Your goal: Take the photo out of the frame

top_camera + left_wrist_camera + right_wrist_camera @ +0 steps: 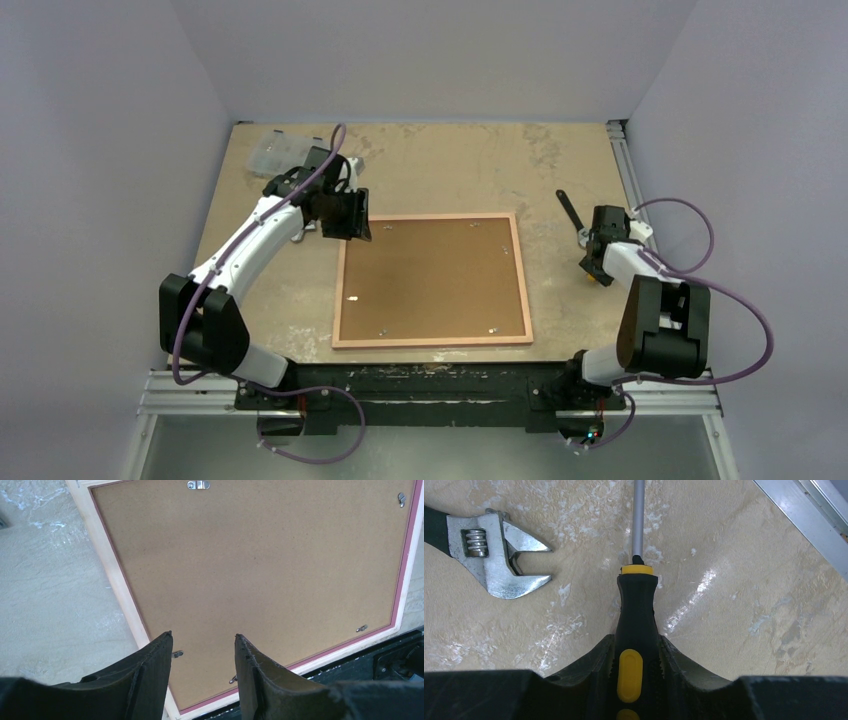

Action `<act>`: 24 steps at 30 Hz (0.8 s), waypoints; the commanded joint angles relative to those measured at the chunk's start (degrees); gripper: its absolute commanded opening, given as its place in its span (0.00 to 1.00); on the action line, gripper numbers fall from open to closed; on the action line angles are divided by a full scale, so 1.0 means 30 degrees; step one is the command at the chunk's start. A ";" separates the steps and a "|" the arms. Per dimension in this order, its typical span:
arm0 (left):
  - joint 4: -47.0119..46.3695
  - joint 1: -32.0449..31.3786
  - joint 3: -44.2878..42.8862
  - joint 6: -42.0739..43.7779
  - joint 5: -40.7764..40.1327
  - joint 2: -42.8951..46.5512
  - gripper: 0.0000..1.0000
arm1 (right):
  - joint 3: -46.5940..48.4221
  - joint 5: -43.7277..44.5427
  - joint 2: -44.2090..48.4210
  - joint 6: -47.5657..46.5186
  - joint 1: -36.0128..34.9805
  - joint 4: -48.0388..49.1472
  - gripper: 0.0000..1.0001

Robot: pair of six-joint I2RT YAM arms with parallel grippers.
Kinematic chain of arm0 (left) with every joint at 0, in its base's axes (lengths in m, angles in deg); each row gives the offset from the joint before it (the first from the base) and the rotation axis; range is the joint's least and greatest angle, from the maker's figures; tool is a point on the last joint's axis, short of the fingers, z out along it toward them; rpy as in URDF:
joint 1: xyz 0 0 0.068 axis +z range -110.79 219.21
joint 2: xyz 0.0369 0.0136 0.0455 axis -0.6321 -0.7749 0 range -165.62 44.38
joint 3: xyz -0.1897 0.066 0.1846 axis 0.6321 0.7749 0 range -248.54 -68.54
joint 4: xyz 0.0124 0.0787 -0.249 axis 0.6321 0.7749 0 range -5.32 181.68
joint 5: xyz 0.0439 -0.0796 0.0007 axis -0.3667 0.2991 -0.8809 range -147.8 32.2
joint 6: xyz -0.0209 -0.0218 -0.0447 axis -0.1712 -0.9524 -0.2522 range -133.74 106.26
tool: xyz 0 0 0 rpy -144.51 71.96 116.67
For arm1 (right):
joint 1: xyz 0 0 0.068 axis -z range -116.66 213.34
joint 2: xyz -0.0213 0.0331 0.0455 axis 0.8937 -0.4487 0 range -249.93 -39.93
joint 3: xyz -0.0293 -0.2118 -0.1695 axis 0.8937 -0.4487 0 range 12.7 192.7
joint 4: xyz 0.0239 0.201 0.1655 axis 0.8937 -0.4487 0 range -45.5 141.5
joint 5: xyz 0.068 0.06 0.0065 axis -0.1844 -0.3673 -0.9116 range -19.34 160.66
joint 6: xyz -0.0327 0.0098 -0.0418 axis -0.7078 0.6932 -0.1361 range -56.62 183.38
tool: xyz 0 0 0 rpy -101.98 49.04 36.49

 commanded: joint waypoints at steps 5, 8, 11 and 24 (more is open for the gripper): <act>-0.0321 -0.0004 0.0011 0.0190 -0.0166 0.0021 0.48 | -0.0057 -0.0540 0.0265 -0.0486 0.0018 0.0254 0.43; -0.0268 -0.0008 -0.0021 0.0220 -0.0136 -0.0042 0.48 | 0.0034 -0.0596 0.0142 -0.0600 0.0038 0.0277 0.49; -0.0354 0.0003 -0.0011 0.0192 -0.0204 -0.0100 0.48 | -0.0010 -0.0583 0.0175 -0.0596 0.0042 0.0290 0.50; -0.0861 -0.0011 0.0305 0.0286 0.0221 0.0423 0.48 | -0.0069 0.0453 0.1622 -0.1000 0.0020 0.0202 0.80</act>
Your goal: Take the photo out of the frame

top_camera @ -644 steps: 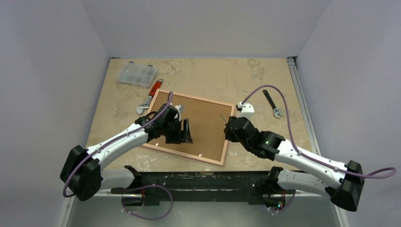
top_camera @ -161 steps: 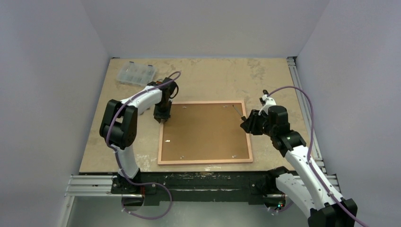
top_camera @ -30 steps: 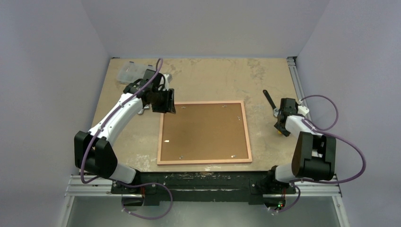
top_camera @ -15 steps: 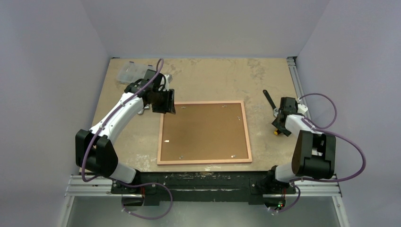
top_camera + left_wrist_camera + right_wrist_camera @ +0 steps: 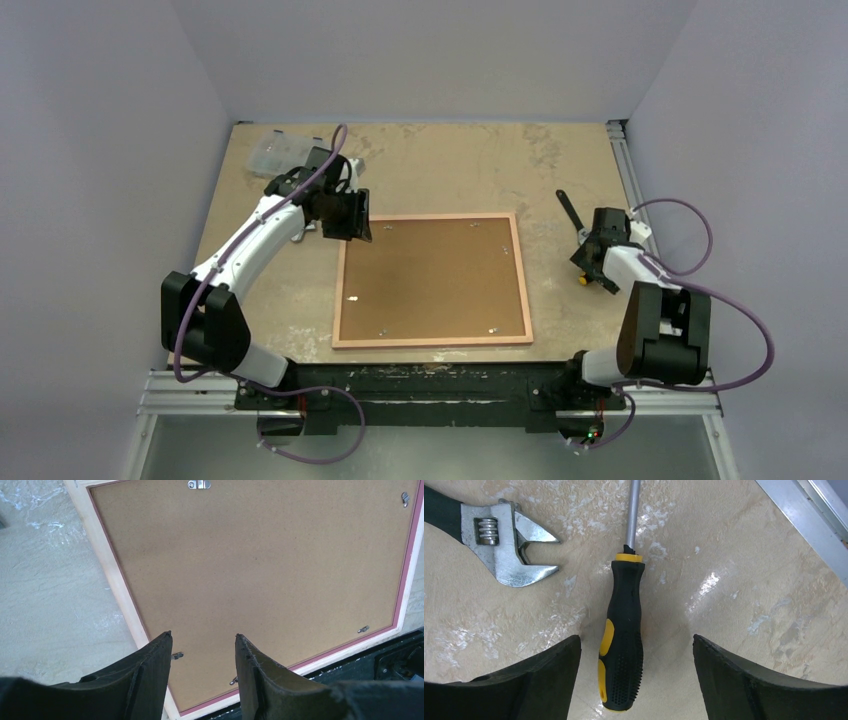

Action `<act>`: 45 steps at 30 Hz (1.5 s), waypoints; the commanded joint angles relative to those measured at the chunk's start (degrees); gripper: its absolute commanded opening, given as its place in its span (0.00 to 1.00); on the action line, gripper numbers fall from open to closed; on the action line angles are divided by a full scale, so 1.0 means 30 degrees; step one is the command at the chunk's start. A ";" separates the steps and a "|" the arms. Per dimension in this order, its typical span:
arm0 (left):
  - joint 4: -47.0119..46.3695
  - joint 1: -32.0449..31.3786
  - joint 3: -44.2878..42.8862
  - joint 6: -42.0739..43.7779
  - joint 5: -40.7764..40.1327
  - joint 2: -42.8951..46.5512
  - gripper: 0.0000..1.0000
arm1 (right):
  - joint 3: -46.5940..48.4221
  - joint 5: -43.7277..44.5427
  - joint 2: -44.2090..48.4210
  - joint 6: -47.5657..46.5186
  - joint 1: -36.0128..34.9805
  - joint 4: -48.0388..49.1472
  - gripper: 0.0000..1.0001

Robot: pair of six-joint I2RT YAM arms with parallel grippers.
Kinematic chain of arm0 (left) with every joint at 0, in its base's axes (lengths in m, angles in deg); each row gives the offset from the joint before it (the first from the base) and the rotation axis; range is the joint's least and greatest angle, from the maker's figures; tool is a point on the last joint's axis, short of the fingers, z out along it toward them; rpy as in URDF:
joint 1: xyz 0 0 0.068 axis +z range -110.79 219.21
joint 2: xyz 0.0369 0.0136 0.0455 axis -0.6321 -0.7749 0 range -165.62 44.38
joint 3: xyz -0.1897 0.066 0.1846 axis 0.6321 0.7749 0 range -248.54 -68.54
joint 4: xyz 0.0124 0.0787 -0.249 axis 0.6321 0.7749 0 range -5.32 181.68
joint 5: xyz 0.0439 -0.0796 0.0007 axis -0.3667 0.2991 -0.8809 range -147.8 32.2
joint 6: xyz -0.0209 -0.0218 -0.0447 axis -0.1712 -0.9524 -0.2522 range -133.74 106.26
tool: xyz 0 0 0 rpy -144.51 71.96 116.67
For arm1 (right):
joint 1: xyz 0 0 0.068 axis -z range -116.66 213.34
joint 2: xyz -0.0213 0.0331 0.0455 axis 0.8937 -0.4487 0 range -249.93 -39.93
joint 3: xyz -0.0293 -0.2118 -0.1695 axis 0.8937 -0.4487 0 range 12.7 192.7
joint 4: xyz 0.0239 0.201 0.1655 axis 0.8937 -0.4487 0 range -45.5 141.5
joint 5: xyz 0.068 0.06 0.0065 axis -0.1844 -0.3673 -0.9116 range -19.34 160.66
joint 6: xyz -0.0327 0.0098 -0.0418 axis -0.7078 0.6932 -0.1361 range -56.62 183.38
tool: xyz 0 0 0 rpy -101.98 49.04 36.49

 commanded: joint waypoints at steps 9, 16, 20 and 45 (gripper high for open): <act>-0.1312 0.0007 0.0503 0.0309 0.0648 0.0922 0.49 | 0.2917 0.3788 0.5209 -0.1470 -0.5472 -0.2820 0.87; -0.1100 -0.0001 0.0337 0.0366 0.0090 0.0597 0.50 | 0.4024 0.0944 0.5172 -0.6865 -1.4783 -0.3057 0.85; -0.1002 0.0014 0.0307 0.0367 -0.0365 0.0475 0.51 | 0.2954 -0.0879 0.5854 -0.9532 -2.0129 -0.1753 0.80; -0.1310 0.0197 0.0308 0.0251 0.0110 0.0117 0.51 | 0.3146 -0.6077 -0.0392 -1.4169 -2.7119 -0.1643 0.54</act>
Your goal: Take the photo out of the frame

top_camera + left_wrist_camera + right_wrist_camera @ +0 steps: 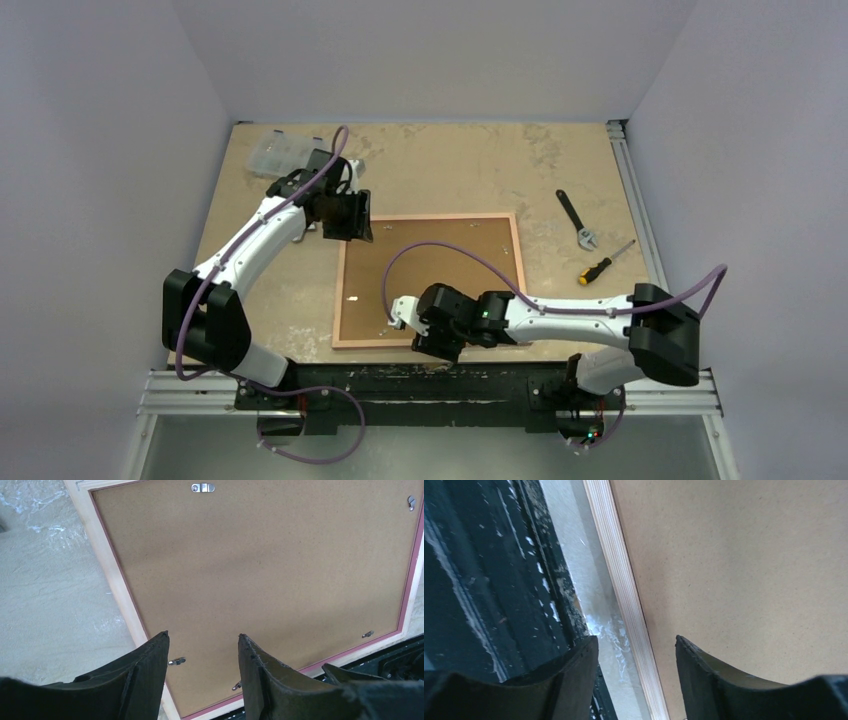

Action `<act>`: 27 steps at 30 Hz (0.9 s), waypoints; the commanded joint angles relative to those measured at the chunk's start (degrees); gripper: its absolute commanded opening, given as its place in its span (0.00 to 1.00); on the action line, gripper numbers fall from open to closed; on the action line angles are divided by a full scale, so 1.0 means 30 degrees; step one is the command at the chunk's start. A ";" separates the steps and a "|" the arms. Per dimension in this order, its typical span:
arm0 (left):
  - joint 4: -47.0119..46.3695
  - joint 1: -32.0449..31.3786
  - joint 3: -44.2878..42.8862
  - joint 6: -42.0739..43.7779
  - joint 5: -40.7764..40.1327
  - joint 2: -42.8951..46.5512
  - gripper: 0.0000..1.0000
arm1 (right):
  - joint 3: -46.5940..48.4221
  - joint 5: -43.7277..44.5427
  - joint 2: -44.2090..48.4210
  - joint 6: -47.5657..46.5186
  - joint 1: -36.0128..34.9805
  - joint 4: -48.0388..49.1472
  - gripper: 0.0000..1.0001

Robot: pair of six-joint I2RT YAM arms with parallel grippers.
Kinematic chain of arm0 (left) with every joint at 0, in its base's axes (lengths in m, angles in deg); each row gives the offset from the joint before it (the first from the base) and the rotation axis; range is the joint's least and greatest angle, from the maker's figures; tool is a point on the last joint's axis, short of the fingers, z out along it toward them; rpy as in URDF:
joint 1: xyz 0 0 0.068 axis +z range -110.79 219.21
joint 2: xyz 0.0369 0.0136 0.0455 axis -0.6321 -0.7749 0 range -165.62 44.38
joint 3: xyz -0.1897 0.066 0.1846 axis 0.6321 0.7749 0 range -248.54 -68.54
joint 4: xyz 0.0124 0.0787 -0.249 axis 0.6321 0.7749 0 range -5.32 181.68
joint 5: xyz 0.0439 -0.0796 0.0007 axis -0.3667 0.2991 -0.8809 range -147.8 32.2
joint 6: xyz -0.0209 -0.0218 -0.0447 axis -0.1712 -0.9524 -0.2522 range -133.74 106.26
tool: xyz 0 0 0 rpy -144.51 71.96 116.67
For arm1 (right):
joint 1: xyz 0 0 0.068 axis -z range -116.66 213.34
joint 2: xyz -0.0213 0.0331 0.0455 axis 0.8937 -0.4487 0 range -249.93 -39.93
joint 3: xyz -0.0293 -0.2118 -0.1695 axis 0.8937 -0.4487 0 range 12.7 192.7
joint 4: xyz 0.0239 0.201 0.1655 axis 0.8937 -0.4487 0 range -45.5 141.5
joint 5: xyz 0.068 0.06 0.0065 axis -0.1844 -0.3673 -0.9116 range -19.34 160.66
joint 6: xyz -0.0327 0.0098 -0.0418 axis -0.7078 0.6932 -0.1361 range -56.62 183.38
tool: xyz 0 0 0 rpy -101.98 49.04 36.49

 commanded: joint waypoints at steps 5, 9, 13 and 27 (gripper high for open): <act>-0.0627 0.0155 -0.0132 0.0235 0.0290 0.0242 0.52 | 0.0362 0.1309 -0.1621 -0.1066 -0.0294 0.0389 0.50; -0.0660 0.0153 -0.0129 0.0270 0.0349 0.0221 0.52 | 0.0130 0.1480 -0.1939 -0.0984 -0.0532 0.0501 0.49; -0.0691 0.0153 -0.0074 0.0228 0.0343 0.0275 0.52 | 0.0067 0.2057 -0.2447 -0.0616 -0.0789 0.0489 0.40; -0.1064 0.0179 0.1643 -0.2262 -0.0885 0.4690 0.54 | -0.0567 0.2115 -0.1151 -0.0332 -0.1397 0.1432 0.17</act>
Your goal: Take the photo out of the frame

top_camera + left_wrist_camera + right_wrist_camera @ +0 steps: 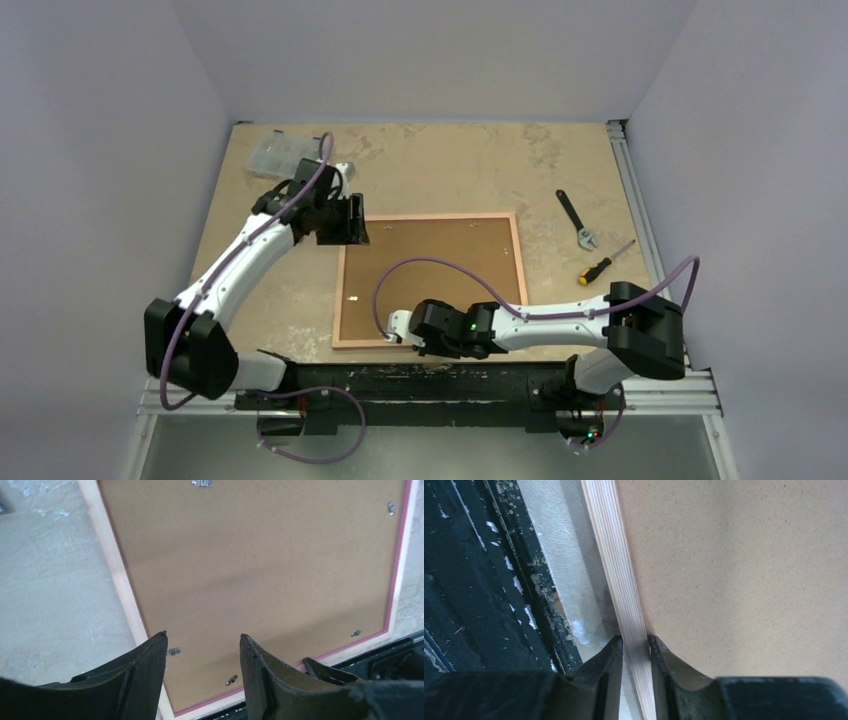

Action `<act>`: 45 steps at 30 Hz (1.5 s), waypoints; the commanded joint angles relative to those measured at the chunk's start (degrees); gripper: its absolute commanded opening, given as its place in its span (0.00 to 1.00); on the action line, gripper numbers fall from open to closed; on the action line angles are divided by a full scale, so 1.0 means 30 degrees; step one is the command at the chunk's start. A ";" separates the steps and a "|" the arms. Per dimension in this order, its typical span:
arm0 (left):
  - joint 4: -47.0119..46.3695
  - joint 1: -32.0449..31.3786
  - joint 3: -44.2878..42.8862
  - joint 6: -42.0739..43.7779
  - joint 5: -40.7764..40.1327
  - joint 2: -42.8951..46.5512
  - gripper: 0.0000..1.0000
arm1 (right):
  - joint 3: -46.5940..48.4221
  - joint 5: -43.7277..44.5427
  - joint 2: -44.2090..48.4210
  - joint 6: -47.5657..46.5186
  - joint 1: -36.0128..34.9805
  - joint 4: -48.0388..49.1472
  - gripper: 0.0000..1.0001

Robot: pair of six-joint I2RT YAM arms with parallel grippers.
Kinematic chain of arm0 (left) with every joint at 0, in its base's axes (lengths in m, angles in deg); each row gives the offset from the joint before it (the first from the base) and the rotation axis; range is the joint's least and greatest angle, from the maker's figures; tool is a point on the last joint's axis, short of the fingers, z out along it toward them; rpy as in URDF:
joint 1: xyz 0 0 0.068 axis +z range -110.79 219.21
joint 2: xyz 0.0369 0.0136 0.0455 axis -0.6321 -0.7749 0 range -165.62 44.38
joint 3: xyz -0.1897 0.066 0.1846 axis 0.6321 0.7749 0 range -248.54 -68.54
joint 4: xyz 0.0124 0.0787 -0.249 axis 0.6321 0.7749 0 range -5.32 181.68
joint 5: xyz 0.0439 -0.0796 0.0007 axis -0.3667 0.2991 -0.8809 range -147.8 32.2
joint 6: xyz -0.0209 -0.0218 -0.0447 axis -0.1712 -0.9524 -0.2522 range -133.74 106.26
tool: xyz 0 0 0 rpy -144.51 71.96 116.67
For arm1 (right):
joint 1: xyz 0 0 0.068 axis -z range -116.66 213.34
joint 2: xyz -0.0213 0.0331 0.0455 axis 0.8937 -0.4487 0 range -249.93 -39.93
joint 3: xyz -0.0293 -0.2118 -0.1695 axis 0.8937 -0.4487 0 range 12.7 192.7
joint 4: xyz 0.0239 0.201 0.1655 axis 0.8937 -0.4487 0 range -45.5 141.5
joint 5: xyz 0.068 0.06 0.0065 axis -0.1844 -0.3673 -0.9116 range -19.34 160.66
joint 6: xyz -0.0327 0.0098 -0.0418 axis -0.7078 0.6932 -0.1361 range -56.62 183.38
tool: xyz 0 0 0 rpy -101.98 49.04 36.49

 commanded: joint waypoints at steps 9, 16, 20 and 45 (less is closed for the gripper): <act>0.2650 0.0861 -0.0347 -0.4642 -0.5982 0.8125 0.65 | -0.0672 -0.1542 0.3355 0.2012 0.0031 0.2303 0.00; 0.6064 0.0857 -0.0534 -1.0010 -0.3979 0.8641 0.67 | 0.0755 0.0321 0.4399 0.4673 0.0634 0.2265 0.00; 0.8084 0.0842 -0.0157 -1.3311 -0.3495 0.9713 0.69 | 0.1575 0.0919 0.4487 0.5361 0.0924 0.1855 0.00; -0.7287 -0.1809 1.4241 -2.0411 -0.0900 1.4418 0.80 | 0.3847 0.0110 0.3298 0.8581 0.1994 0.2131 0.00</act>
